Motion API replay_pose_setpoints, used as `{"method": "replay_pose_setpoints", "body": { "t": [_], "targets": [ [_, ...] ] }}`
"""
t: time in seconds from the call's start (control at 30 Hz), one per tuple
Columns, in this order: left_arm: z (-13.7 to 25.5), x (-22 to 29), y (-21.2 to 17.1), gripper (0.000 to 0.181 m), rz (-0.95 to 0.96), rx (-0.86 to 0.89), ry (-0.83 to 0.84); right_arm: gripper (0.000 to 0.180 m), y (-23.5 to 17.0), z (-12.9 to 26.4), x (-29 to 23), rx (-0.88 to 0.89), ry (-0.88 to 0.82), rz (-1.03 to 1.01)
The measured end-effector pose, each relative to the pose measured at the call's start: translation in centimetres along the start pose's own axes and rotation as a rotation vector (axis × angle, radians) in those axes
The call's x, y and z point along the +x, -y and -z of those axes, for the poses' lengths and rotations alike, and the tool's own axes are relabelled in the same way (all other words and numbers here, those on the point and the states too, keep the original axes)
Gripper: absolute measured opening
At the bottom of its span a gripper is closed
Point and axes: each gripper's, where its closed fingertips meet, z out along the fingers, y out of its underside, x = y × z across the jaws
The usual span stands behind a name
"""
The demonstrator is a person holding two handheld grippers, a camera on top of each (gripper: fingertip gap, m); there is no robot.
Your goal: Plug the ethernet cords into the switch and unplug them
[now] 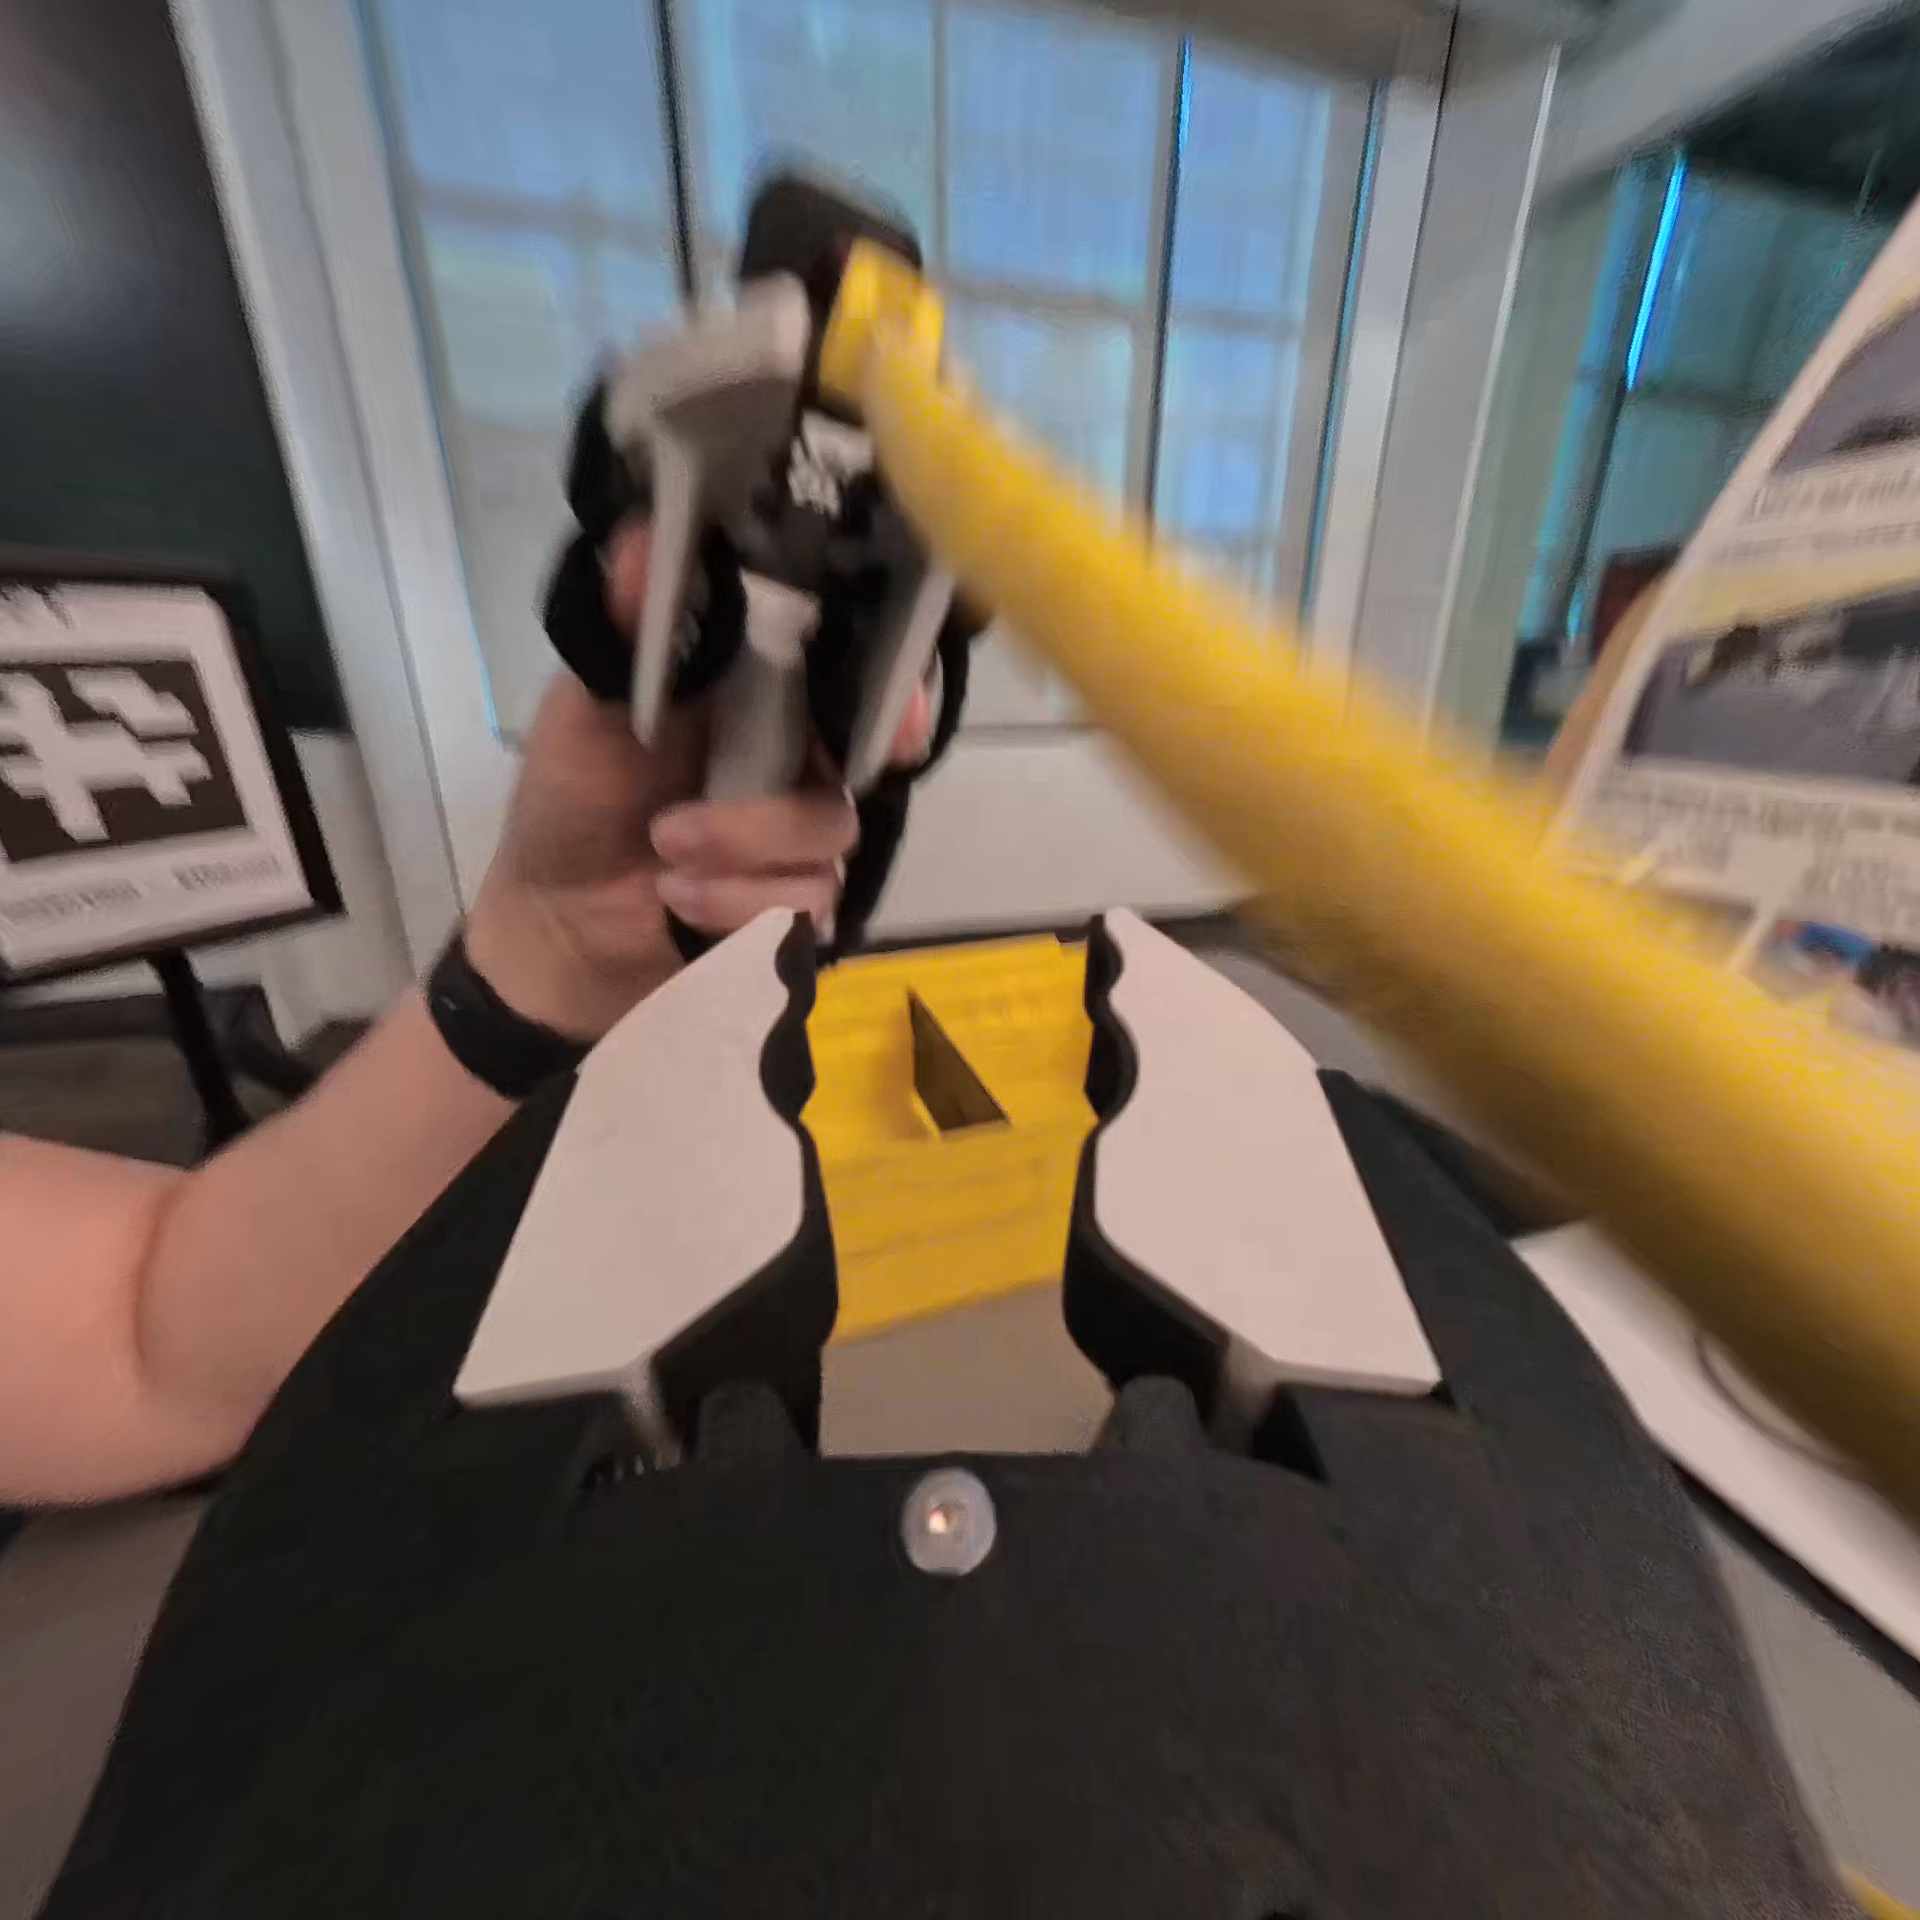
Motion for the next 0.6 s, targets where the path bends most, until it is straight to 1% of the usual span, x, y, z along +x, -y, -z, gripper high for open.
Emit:
{"method": "replay_pose_setpoints", "body": {
  "t": [0.07, 0.1, 0.17, 0.23, 0.33, 0.43, 0.5, 0.53, 0.6],
  "targets": [
    [-0.3, 0.1, -0.4, 0.011, -0.022, -0.030, 0.000, 0.052, 3.0, 1.4, -0.8, 0.176, 0.059, 0.024],
    [-0.4, 0.2, -0.7, 0.011, -0.038, -0.046, -0.007, 0.053, 4.2, 2.1, -1.0, 0.222, 0.069, 0.045],
    [-0.7, 0.5, -1.1, 0.011, -0.073, -0.061, -0.031, 0.054, 5.7, 2.9, -1.4, 0.257, 0.093, 0.060],
    [-0.9, 0.4, -1.6, 0.012, -0.097, -0.084, -0.031, 0.043, 6.6, 3.2, -1.7, 0.257, 0.133, 0.007],
    [-0.9, 0.4, -1.7, 0.011, -0.126, -0.093, -0.026, 0.031, 7.1, 3.3, -1.7, 0.220, 0.187, -0.107],
    [-0.8, 0.5, -1.9, 0.011, -0.144, -0.112, -0.018, 0.020, 6.6, 3.1, -1.5, 0.136, 0.180, -0.113],
    [-0.8, 0.7, -2.0, 0.011, -0.161, -0.125, -0.020, 0.017, 6.6, 3.1, -1.5, 0.123, 0.177, -0.112],
    [-0.8, 0.6, -2.1, 0.012, -0.166, -0.133, -0.014, 0.013, 6.7, 3.1, -1.6, 0.123, 0.185, -0.119],
    [-0.8, 0.6, -2.2, 0.011, -0.175, -0.146, -0.003, 0.011, 6.6, 3.2, -1.6, 0.106, 0.196, -0.123]
  ]
}}
